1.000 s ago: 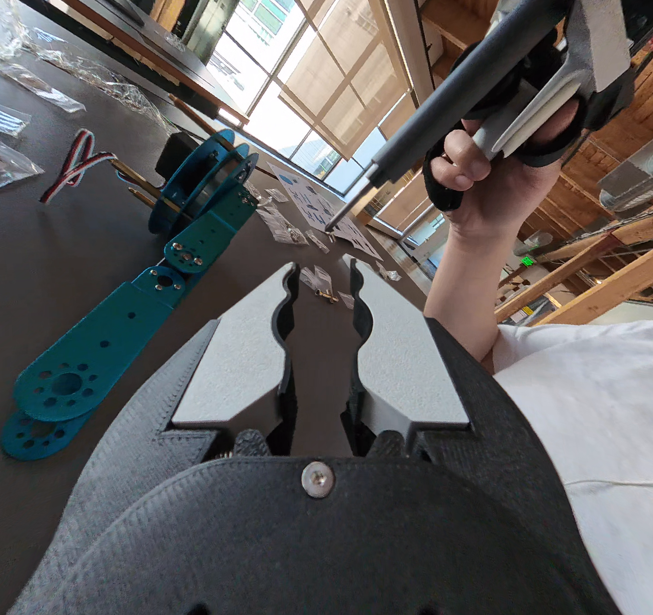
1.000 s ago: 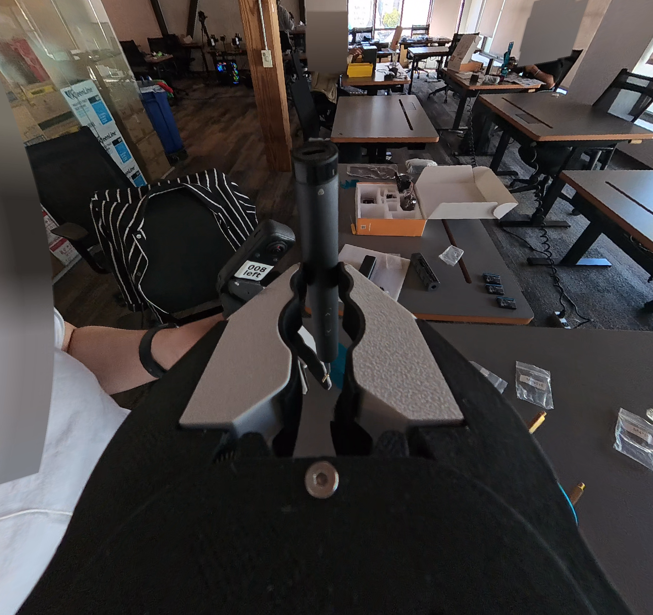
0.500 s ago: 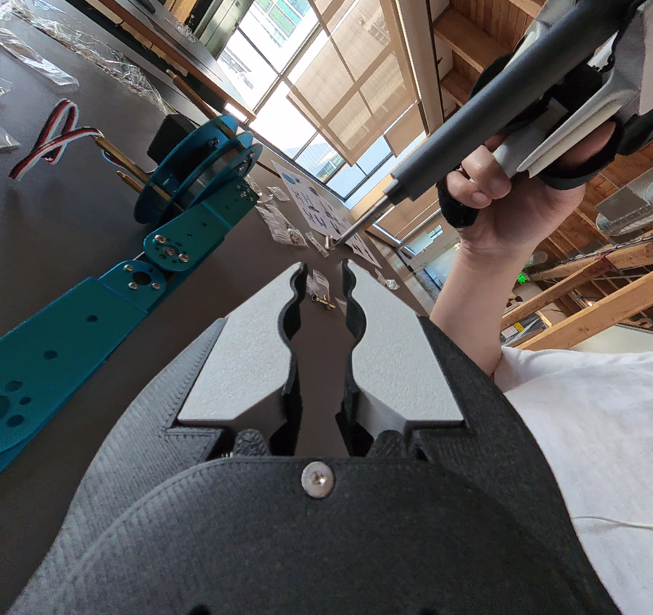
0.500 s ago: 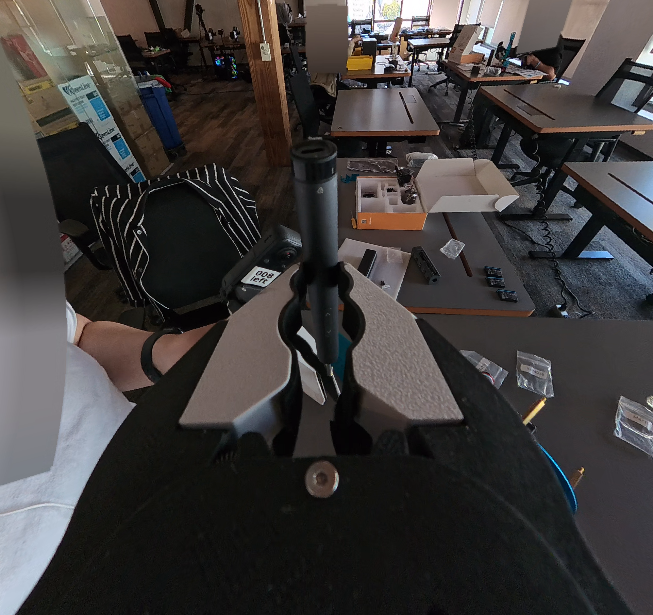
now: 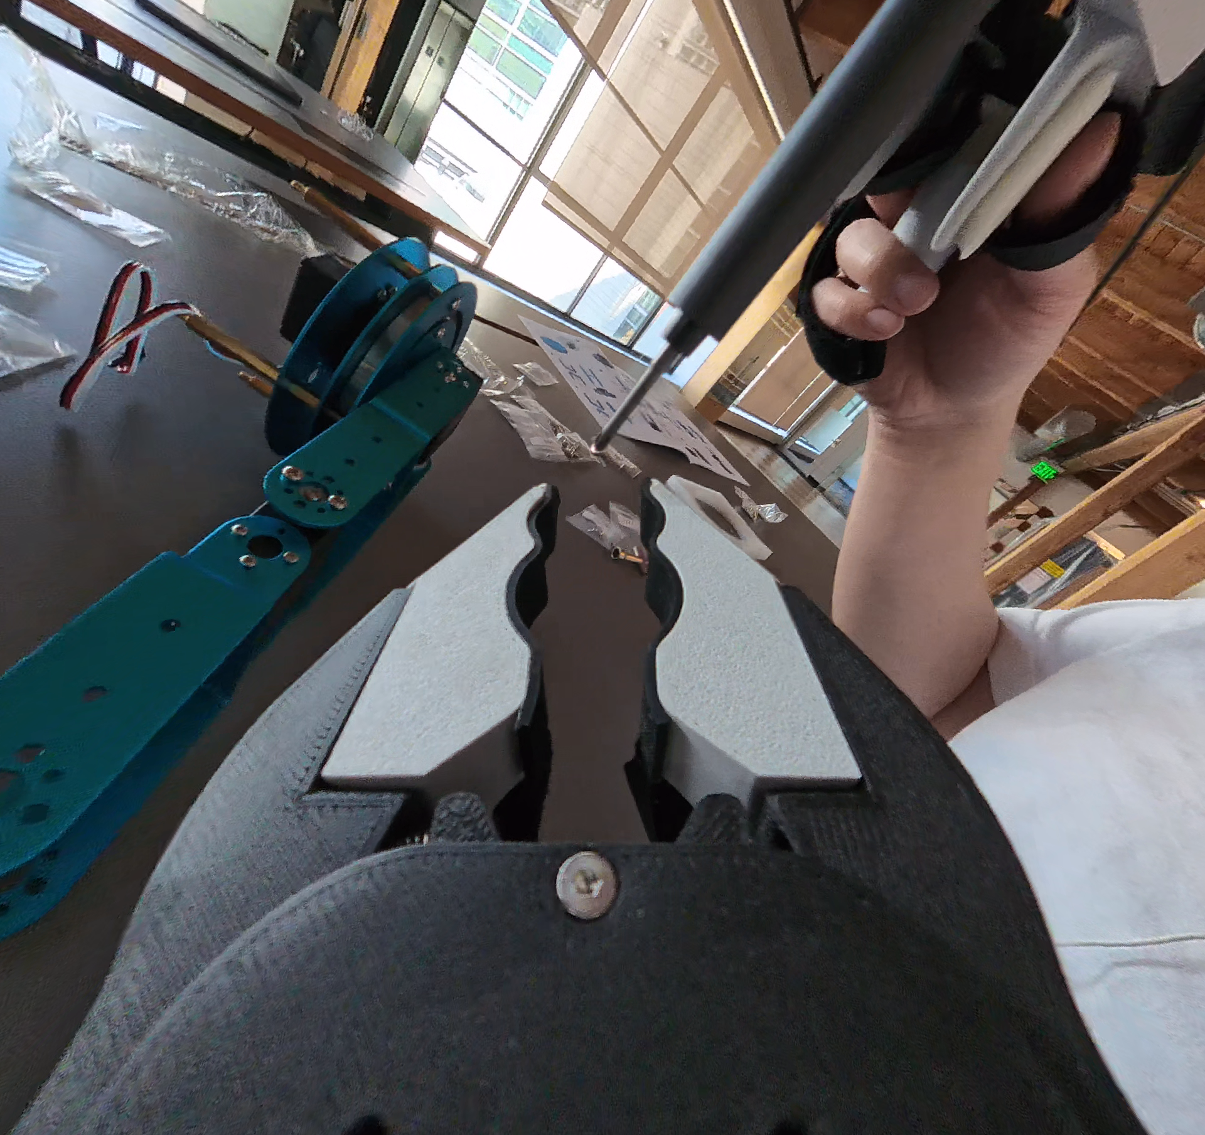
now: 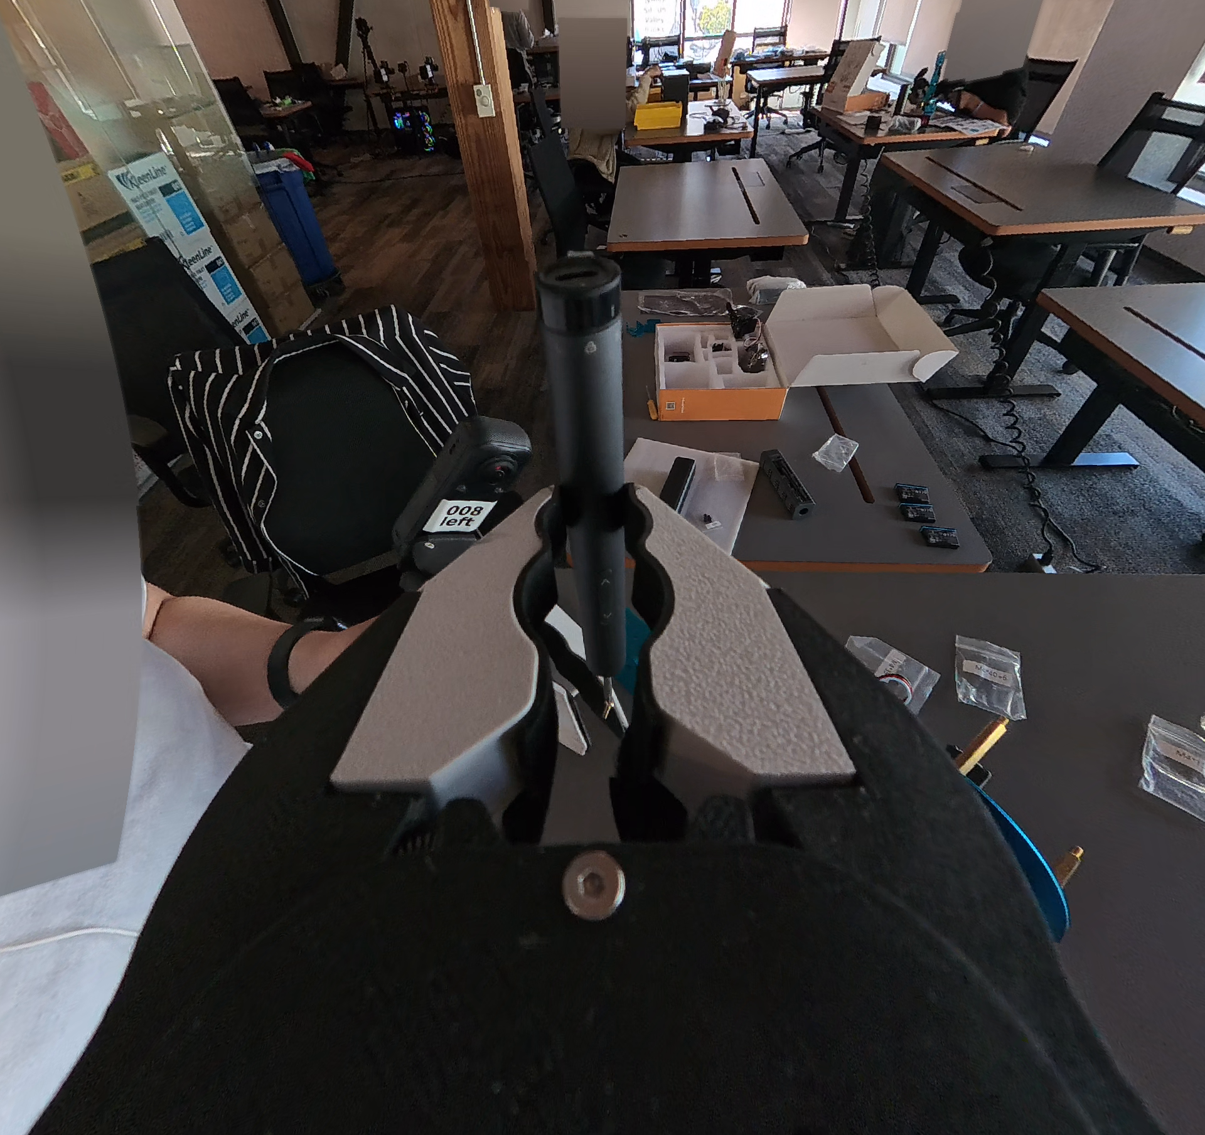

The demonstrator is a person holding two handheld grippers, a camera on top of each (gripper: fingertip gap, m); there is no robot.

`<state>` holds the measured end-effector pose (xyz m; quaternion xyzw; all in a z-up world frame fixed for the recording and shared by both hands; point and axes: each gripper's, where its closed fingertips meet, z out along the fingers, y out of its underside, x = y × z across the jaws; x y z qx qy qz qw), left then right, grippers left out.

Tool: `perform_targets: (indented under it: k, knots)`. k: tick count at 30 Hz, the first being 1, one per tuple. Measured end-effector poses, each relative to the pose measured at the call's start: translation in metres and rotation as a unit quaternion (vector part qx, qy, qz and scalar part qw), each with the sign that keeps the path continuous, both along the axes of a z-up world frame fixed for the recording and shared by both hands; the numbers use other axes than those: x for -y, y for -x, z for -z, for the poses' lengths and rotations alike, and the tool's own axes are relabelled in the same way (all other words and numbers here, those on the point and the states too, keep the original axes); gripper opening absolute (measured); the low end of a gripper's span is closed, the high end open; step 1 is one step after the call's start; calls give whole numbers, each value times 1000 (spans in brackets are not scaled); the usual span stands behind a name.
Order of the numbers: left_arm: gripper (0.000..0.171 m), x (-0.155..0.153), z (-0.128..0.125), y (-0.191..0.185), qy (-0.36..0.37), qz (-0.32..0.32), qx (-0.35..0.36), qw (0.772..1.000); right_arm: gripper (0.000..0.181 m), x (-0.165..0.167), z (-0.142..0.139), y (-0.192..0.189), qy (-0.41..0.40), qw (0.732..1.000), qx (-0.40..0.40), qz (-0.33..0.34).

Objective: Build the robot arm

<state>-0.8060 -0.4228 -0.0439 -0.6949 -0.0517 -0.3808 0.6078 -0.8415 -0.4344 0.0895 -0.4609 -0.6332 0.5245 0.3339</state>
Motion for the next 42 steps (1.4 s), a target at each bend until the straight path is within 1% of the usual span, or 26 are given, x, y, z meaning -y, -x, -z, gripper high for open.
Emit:
perform_targets:
  k: [2, 5, 6, 9, 12, 14, 16, 19, 22, 28, 42]
  knots:
    - [18, 0, -6, 0, -12, 0, 18, 1000, 16, 2, 0, 0, 1, 1000, -1, -3]
    - [12, -2, -9, 4, -19, -13, 32, 999, 16, 3, 0, 1, 1, 1000, 0, -5]
    - [4, -1, -9, 4, -20, -14, 31, 999, 16, 3, 0, 1, 0, 1000, 0, -5]
    - [1, -1, -7, 3, -21, -20, 10, 1000, 16, 3, 0, 0, 0, 1000, 1, -4]
    - [1, -1, -6, 5, -29, -32, -35, 998, 16, 2, -1, -3, 3, 1000, 4, -3]
    - [1, 1, -8, 6, -46, -43, -77, 995, 16, 2, -4, -5, 17, 1000, 4, -5]
    - [1, 4, -10, 5, -63, -50, -129, 988, 16, 3, -8, -8, 30, 999, 0, -11]
    - [1, 5, -9, 1, -75, -61, -212, 972, 16, 4, -12, -11, 35, 999, -1, -12]
    - [1, 7, -11, -3, -84, -61, -247, 963, 17, 5, -11, -11, 30, 999, 4, -14]
    - [0, 7, -13, -8, -89, -60, -263, 959, 17, 5, -9, -11, 30, 999, 7, -14]
    - [0, 9, -12, -10, -89, -51, -260, 960, 17, 9, -6, -14, 20, 999, 21, -25]
